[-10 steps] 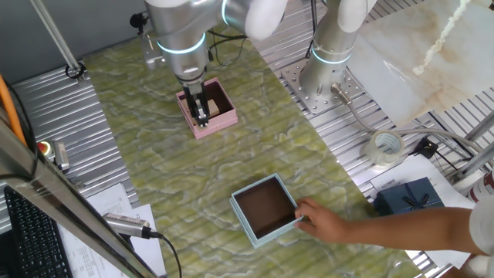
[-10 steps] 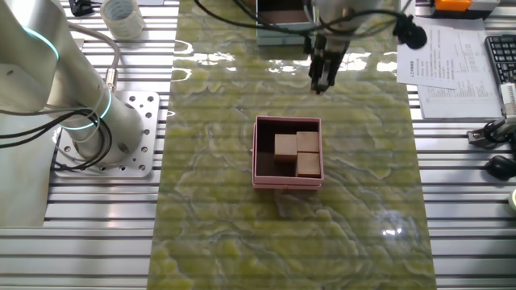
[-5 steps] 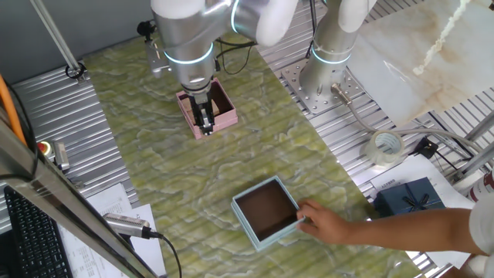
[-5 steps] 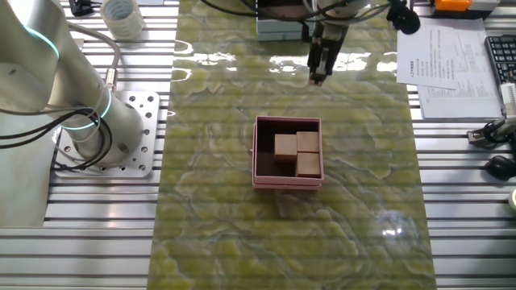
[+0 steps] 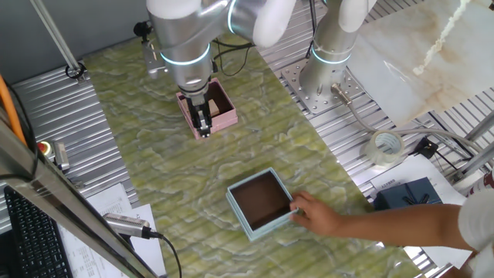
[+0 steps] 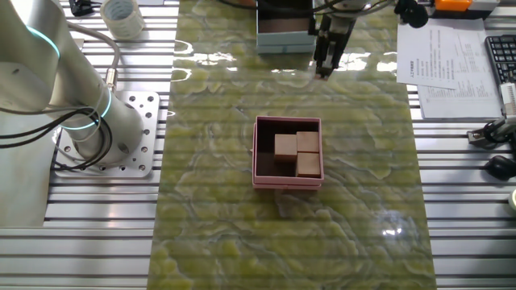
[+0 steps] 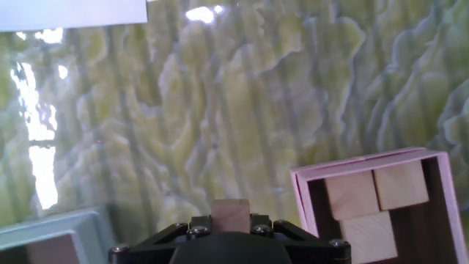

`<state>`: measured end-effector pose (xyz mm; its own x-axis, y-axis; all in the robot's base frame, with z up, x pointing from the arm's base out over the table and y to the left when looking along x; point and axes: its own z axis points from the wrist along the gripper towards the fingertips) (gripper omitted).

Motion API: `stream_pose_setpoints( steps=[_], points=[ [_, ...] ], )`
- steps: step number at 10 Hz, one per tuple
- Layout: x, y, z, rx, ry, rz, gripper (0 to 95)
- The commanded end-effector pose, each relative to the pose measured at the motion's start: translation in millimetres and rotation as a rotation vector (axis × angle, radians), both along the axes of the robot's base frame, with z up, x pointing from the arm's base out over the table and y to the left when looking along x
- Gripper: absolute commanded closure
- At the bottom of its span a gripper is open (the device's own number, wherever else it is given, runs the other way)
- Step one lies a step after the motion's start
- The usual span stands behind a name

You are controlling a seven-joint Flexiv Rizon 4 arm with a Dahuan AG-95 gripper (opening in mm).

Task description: Move an object from one box to another

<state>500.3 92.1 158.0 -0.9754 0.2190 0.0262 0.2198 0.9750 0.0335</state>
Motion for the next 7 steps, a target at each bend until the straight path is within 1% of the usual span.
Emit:
stream_pose_setpoints(
  steps=[1, 2, 3, 4, 5, 6, 7],
  points=[
    [8.5, 7.8, 3.0, -0.001, 0.012, -0.023, 95.0],
    [8.9, 7.2, 2.8, -0.006, 0.005, -0.017, 95.0],
    [12.3, -1.4, 2.4, -0.006, -0.003, 0.002, 95.0],
    [16.4, -11.6, 3.0, 0.000, 0.001, 0.013, 95.0],
    [24.5, -29.1, 4.1, 0.004, 0.010, 0.031, 95.0],
    [31.4, -42.7, 4.6, 0.009, 0.014, 0.044, 95.0],
    [34.2, -49.4, 4.5, 0.014, 0.013, 0.063, 95.0]
  ],
)
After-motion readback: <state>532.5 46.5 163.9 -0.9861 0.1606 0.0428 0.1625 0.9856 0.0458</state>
